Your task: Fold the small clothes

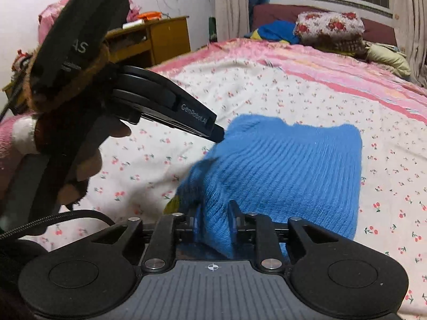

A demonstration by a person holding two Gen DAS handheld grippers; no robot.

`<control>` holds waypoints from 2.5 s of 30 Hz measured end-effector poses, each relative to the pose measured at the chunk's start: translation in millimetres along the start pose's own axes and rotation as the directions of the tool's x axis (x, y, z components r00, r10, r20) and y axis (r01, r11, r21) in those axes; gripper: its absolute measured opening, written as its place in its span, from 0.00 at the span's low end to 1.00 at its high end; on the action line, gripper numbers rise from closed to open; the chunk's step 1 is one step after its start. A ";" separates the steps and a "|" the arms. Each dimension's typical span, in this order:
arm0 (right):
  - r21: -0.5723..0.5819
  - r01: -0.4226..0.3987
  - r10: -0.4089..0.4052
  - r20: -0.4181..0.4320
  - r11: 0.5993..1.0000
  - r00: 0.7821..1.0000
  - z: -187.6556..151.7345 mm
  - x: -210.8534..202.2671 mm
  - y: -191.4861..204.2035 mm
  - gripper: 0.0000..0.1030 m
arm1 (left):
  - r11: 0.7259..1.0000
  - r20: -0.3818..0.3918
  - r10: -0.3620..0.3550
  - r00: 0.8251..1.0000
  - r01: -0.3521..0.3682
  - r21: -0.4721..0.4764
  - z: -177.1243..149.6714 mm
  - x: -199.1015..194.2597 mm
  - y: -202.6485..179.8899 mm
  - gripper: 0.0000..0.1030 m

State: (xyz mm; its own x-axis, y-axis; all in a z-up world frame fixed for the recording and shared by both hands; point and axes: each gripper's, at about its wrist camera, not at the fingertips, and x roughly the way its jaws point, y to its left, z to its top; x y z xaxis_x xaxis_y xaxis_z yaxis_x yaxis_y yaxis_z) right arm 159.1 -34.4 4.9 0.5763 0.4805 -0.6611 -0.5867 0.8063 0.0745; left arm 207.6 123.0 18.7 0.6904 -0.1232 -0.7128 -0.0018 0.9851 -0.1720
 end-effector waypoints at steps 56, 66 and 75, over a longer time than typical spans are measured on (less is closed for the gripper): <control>0.348 0.276 -0.240 -0.144 0.896 0.960 -55.2 -78.8 -26.5 0.44 | 0.990 -0.139 0.139 0.980 -0.133 0.051 -104.1 -82.6 -73.5 0.84; 0.348 0.285 -0.248 -0.149 0.893 0.957 -58.1 -82.5 -22.4 0.44 | 0.988 -0.120 0.148 0.982 -0.143 0.053 -104.4 -91.3 -75.5 0.84; 0.349 0.290 -0.250 -0.156 0.891 0.956 -59.4 -84.8 -21.5 0.44 | 0.987 -0.126 0.155 0.980 -0.149 0.054 -106.1 -92.8 -78.1 0.84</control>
State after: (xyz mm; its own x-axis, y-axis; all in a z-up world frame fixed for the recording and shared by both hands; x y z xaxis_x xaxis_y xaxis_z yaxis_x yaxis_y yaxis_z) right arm 89.1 -112.9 15.0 0.6087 0.2038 -0.7668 -0.1569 0.9783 0.1354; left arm 67.0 44.8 26.2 0.5853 0.0171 -0.8106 -0.0658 0.9975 -0.0265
